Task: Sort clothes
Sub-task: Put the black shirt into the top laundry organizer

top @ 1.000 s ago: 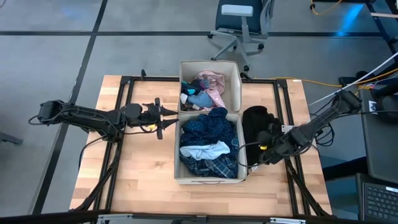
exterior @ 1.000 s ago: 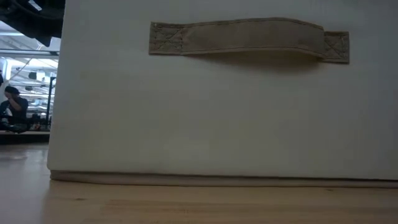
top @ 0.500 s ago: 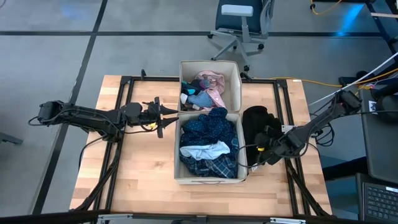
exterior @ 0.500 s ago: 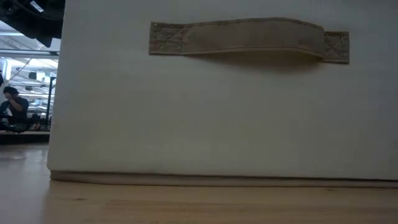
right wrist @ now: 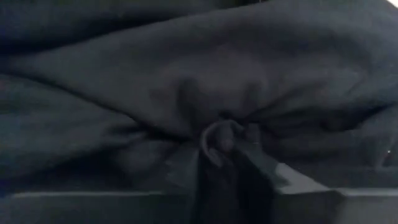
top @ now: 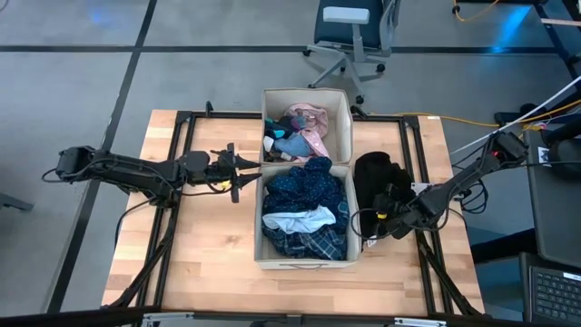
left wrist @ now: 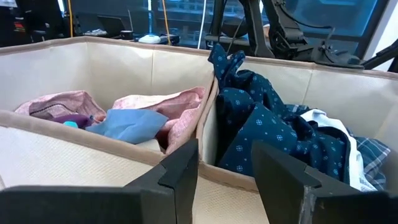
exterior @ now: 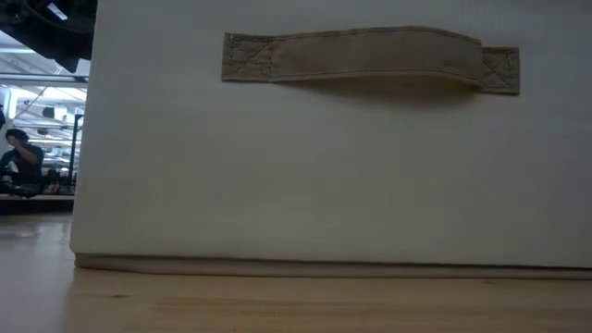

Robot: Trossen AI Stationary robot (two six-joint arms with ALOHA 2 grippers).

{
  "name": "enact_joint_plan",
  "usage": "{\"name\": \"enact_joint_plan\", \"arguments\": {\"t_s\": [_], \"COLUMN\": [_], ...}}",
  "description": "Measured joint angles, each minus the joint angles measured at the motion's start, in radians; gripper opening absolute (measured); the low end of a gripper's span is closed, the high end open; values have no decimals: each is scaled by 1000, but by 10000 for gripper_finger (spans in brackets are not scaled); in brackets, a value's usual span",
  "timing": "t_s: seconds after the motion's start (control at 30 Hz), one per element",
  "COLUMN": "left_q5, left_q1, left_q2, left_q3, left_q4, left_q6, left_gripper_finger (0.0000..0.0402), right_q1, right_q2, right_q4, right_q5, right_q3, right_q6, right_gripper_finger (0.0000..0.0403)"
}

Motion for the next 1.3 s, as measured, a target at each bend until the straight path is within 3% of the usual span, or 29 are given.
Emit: {"name": "enact_joint_plan", "arguments": {"t_s": [0.13,0.37,0.6,0.83,1.07,1.3], "left_q5": [0,0,0,0,0,0], "left_q1": [0,0,0,0,0,0], "left_q2": [3,3,3,3,3,3], "left_q3": [0,0,0,0,0,0], "left_q4": [2,12,9,4,4,11], "left_q6": [0,0,3,0,7,8], "left_gripper_finger": [139,139,139,139,139,139], "right_q1": [0,0,0,0,-1,-46], "right_q2": [0,3,2,2,2,2], "right_q4": [-11,-247,-669,-924,-988,-825], "right_q5": [3,88,278,449,665,691], "right_q3": [6,228,547,774,943,1083], "right_q6": [-4,-59,-61,-62,-165,-458], "right_gripper_finger": [17,26,19,11,12,14]}}
